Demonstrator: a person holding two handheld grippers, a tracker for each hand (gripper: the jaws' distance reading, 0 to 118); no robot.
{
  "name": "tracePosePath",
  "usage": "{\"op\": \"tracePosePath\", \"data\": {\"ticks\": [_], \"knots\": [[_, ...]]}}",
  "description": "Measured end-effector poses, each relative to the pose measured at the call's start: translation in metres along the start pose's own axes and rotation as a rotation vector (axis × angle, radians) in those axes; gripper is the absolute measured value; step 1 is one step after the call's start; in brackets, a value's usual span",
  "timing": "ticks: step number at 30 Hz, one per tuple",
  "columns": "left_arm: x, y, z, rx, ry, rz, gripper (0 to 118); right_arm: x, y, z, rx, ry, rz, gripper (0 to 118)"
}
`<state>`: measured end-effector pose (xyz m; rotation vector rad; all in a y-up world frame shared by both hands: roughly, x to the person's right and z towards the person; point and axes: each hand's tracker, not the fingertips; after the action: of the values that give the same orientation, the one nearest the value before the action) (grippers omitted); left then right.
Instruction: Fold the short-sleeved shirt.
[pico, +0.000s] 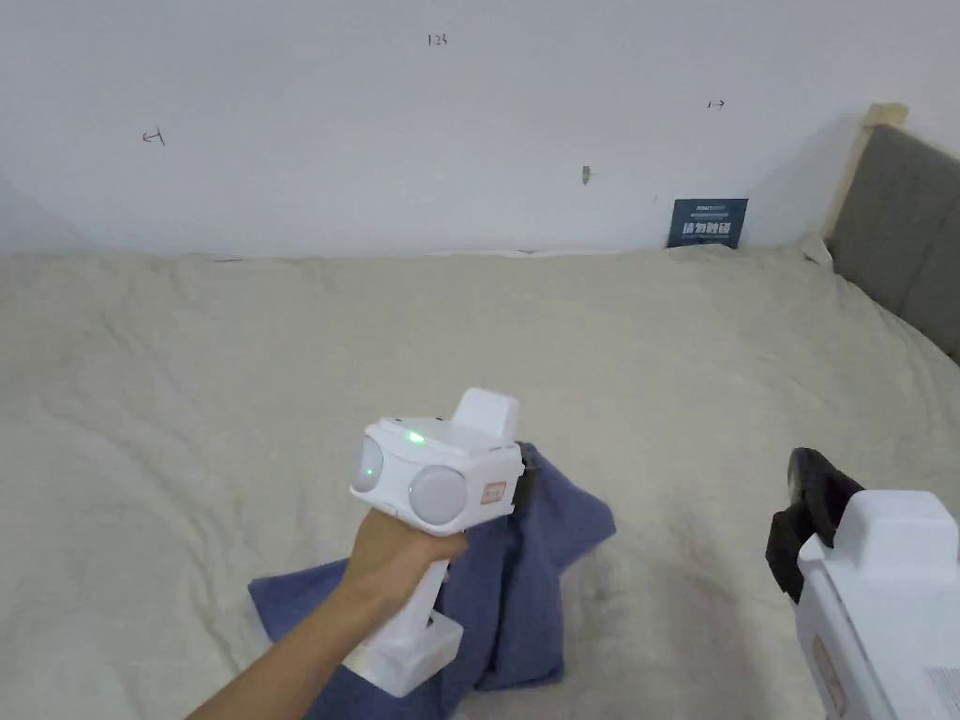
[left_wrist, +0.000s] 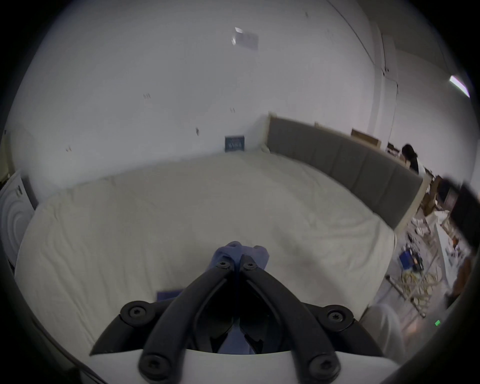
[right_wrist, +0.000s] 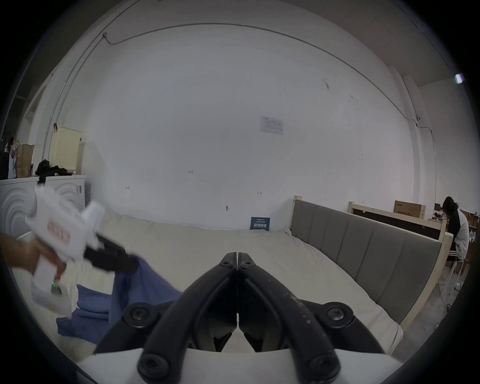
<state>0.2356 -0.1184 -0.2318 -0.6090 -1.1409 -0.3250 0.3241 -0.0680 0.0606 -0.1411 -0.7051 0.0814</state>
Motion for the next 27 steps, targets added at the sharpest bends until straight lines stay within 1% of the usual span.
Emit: {"op": "tracePosePath", "data": {"ticks": [3,8,11,14,15,16,17,18,19,20,21,23,25,27], "knots": [[0.006,-0.035,-0.034,-0.102,0.004,-0.003,3,0.002,-0.009,-0.004,-0.027,-0.005,-0.016,1],[0.006,-0.084,-0.078,-0.325,0.067,-0.038,3,0.003,-0.022,-0.008,-0.064,-0.005,-0.016,1],[0.006,-0.110,-0.089,-0.365,0.073,-0.061,3,0.004,-0.025,-0.008,-0.078,-0.005,-0.025,1],[0.013,-0.113,-0.087,-0.337,0.101,-0.086,3,0.003,-0.026,-0.009,-0.085,-0.004,-0.021,1],[0.014,-0.109,-0.086,-0.340,0.106,-0.087,6,0.003,-0.026,-0.009,-0.085,-0.002,-0.020,1],[0.015,-0.105,-0.084,-0.336,0.113,-0.084,13,0.003,-0.026,-0.009,-0.086,-0.002,-0.019,1],[0.016,-0.101,-0.078,-0.314,0.123,-0.064,27,0.002,-0.024,-0.008,-0.084,-0.002,-0.019,1],[0.015,-0.097,-0.073,-0.284,0.122,-0.025,62,0.001,-0.022,-0.007,-0.079,-0.001,-0.021,1],[0.014,-0.091,-0.066,-0.263,0.115,0.016,89,0.000,-0.019,-0.005,-0.071,0.000,-0.023,1],[0.013,-0.084,-0.056,-0.228,0.119,0.051,110,-0.001,-0.016,-0.004,-0.063,0.001,-0.025,1],[0.012,-0.077,-0.045,-0.178,0.153,0.075,117,-0.003,-0.013,-0.004,-0.057,0.003,-0.026,1],[0.013,-0.058,-0.016,-0.037,0.212,0.098,112,-0.006,-0.007,-0.002,-0.040,0.008,-0.031,1],[0.012,-0.038,0.019,0.067,0.201,0.084,111,-0.010,0.000,-0.001,-0.021,0.013,-0.037,1],[0.011,-0.023,0.055,0.190,0.247,0.077,111,-0.015,0.008,0.001,0.000,0.015,-0.034,1]]}}
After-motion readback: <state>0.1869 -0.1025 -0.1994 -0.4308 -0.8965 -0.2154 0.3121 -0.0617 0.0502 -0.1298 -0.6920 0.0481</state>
